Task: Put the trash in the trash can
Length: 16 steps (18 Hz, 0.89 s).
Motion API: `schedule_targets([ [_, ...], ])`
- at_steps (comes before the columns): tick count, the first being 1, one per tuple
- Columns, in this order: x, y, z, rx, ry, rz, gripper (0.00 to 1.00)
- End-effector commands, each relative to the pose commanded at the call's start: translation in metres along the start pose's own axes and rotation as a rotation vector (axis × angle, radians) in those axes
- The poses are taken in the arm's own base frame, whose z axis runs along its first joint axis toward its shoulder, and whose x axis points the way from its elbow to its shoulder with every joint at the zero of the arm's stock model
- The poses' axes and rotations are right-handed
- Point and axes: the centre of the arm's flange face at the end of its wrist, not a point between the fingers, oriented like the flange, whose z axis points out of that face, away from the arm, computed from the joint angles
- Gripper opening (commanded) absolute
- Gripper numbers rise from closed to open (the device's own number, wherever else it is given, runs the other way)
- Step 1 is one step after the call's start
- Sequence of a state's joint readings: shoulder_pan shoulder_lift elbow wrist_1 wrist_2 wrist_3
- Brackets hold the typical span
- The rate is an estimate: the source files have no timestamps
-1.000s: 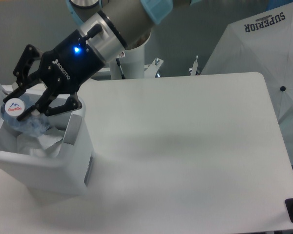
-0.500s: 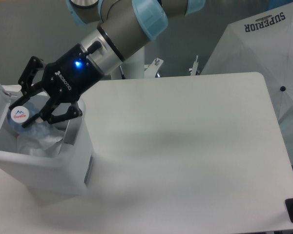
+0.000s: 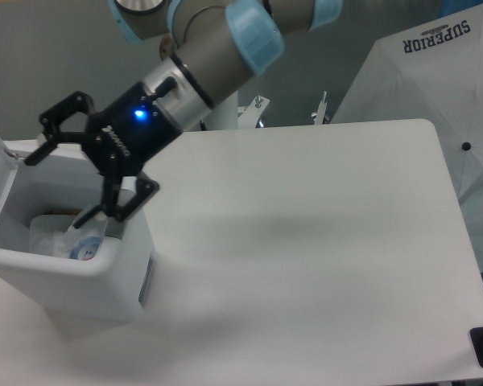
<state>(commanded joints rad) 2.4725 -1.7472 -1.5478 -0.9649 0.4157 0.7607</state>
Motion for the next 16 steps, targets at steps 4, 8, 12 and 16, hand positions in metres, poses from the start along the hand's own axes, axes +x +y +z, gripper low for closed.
schedule_targets([
  [4, -0.034, 0.006, -0.044, 0.018, -0.089, 0.034, 1.00],
  [8, -0.073, 0.038, -0.062, -0.128, -0.235, 0.094, 1.00],
  [12, -0.115, 0.072, -0.067, -0.333, -0.348, 0.155, 1.00],
  [16, -0.177, 0.122, -0.075, -0.513, -0.419, 0.120, 1.00],
])
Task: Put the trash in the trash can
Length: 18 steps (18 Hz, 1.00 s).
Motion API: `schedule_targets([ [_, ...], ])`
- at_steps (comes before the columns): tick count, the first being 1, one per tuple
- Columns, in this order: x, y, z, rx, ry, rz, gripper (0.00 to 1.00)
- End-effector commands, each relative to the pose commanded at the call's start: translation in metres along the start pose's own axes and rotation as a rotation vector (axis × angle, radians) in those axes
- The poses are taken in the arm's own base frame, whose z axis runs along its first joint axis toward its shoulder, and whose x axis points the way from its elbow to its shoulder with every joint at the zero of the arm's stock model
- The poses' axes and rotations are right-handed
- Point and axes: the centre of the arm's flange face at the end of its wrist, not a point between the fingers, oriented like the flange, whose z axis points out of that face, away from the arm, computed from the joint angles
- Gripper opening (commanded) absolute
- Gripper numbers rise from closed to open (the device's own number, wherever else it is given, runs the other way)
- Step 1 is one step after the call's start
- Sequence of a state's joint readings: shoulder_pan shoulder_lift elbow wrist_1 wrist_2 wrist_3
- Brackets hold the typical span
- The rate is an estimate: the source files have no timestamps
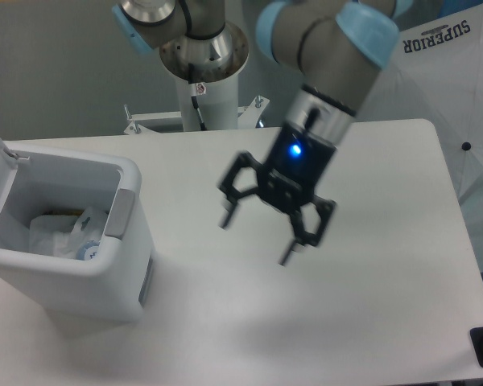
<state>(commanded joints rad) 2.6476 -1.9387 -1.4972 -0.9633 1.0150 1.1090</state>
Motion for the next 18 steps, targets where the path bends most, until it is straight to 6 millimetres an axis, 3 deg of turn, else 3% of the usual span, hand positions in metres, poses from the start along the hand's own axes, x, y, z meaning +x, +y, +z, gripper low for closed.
schedule_targets([
  [3, -0.007, 0.019, 0.018, -0.125, -0.028, -0.011, 1.00],
  [8, -0.006, 0.027, 0.021, -0.273, -0.077, 0.019, 1.00],
  [14, 0.011, 0.008, 0.030, -0.486, -0.057, 0.158, 1.00],
  [18, 0.014, 0.008, 0.032, -0.508, -0.047, 0.161, 1.00],
])
